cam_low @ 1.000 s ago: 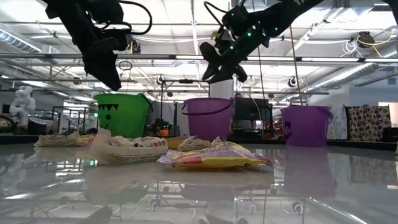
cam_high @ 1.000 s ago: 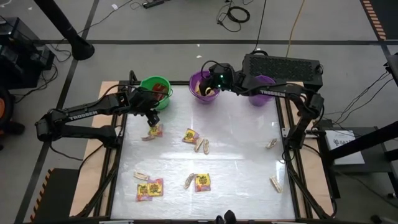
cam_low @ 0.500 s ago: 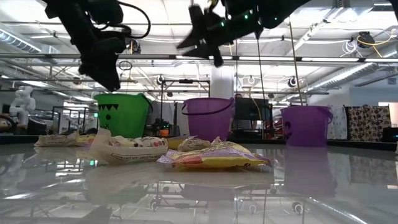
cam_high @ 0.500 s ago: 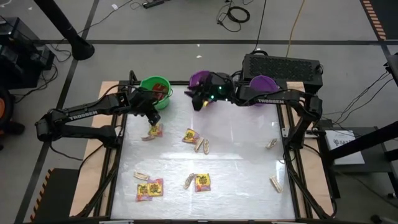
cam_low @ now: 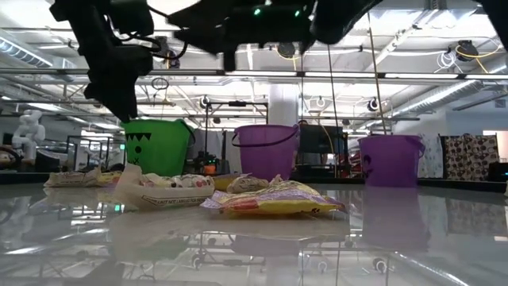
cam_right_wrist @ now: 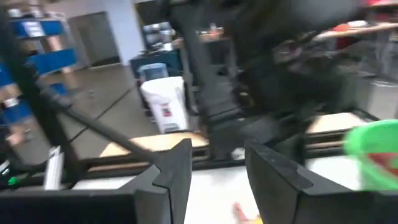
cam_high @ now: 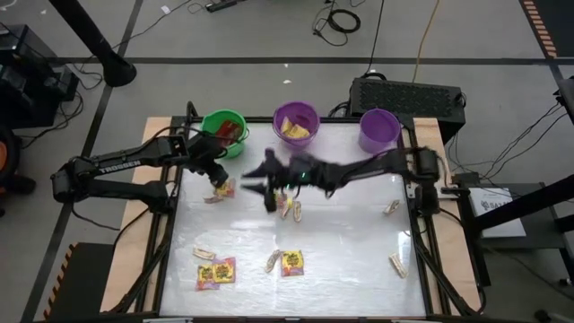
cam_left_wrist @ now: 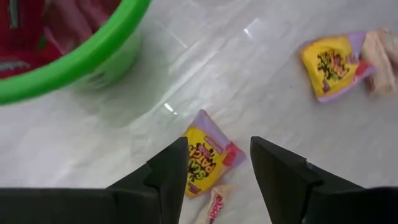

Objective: Sort candy by brand, put in halloween buckets
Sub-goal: Put the yellow candy pack in the left purple bucket

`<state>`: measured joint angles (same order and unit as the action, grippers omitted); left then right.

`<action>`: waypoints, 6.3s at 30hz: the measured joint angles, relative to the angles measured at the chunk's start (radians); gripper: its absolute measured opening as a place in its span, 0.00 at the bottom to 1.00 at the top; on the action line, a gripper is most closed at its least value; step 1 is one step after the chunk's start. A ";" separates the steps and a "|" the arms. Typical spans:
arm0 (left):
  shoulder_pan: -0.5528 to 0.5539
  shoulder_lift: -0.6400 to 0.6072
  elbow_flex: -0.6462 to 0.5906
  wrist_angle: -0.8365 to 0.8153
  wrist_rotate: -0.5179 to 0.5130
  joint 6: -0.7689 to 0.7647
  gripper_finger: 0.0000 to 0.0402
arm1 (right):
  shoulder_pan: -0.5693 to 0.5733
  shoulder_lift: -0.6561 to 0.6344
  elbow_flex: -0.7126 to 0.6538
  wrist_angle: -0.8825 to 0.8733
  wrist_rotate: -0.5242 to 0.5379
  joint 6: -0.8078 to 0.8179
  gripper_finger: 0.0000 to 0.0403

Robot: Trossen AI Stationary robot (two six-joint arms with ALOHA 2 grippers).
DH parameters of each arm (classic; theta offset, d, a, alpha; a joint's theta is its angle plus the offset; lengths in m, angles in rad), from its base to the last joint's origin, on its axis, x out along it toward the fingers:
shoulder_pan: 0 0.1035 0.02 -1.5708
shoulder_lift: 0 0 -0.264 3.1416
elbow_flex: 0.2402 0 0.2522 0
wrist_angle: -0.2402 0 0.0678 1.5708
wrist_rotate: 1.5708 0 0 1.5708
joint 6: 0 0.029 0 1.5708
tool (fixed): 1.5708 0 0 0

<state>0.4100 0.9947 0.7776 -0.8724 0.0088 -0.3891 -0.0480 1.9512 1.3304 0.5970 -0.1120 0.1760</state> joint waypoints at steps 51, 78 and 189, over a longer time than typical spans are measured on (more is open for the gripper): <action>-0.303 0.000 -0.001 -0.001 -0.045 0.083 0.45 | 0.287 0.611 0.717 -0.813 -0.021 0.072 0.09; -0.535 0.000 -0.002 0.159 -0.173 -0.185 0.45 | -0.123 0.080 0.717 -1.725 0.586 -0.001 0.01; -0.273 -0.091 0.080 -0.108 -0.321 -0.259 0.45 | -0.227 0.153 0.716 -1.477 0.306 -0.247 0.00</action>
<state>0.1371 0.9039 0.8580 -0.9799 -0.3119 -0.6480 -0.2746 2.1044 2.0469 -0.8796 0.1940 -0.0709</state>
